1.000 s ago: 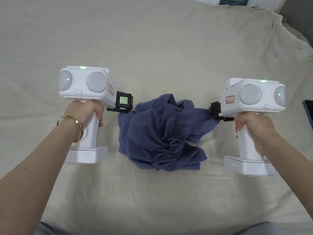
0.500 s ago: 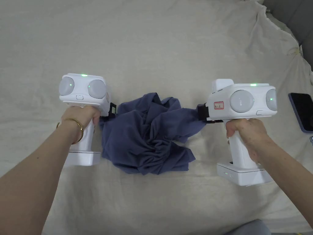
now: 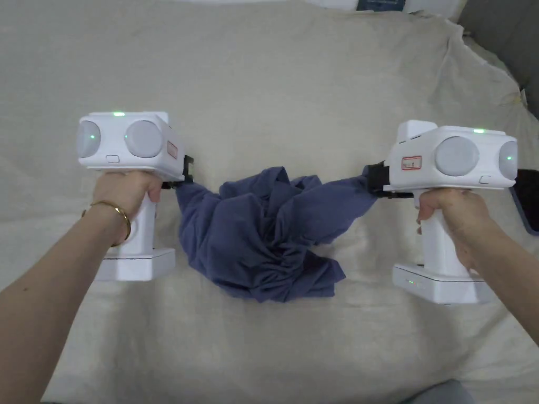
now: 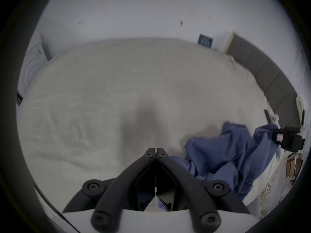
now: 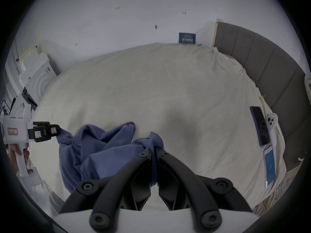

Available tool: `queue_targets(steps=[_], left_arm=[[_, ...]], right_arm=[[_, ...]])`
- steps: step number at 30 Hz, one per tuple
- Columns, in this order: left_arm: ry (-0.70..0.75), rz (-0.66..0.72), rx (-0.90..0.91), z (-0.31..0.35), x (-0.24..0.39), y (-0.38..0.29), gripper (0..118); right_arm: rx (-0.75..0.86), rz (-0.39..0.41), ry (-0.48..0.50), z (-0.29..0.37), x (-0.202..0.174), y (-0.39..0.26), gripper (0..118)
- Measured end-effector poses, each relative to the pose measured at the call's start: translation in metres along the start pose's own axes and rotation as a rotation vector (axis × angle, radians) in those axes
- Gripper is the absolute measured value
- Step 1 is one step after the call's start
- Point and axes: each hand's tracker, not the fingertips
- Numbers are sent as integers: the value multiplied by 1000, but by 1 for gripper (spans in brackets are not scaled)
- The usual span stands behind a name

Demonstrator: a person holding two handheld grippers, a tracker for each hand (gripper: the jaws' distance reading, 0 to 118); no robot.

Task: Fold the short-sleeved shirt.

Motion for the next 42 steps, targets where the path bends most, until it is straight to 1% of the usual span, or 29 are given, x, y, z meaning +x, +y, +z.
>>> queue_targets(steps=[2,5,9,12,14,17,20,22,26,31,35,38,40,42], left_arm=[[33,-24,47,25,-13,9,0],[136,-49,114,61,-37,23,0],[181,64,259,129,-78,38,0],[227,76,351,179,-98,47,0],[255,85,407,207,-109,52,0],[279,91,492,252,-111,55,0],[283,99,569,292,-109,63,0],[277,95,612,315,-108,70,0],[326,66,691,352,-96,91,0],[375,46,716,370,-80,122,0],[424,13,722,361,-67,149,0],[455,-27,709,343,-55,173,0],[473,-38,709,329,-47,189,0],[479,-37,715,312,-40,209,0]], right_arm=[[41,-6,-5,22,6,9,3],[122,6,-44,62,16,23,3],[235,-15,-97,122,35,37,3],[292,-24,-128,163,47,45,3],[333,-33,-132,187,54,49,3],[386,-48,-145,220,60,57,3],[430,-61,-120,251,63,67,3],[455,-55,-105,269,60,75,3],[529,-18,-133,299,48,102,3],[552,27,-173,312,31,143,3],[554,41,-216,299,29,182,3],[551,-3,-244,283,29,207,3],[551,-17,-250,271,27,223,3],[547,-25,-281,256,26,244,3]])
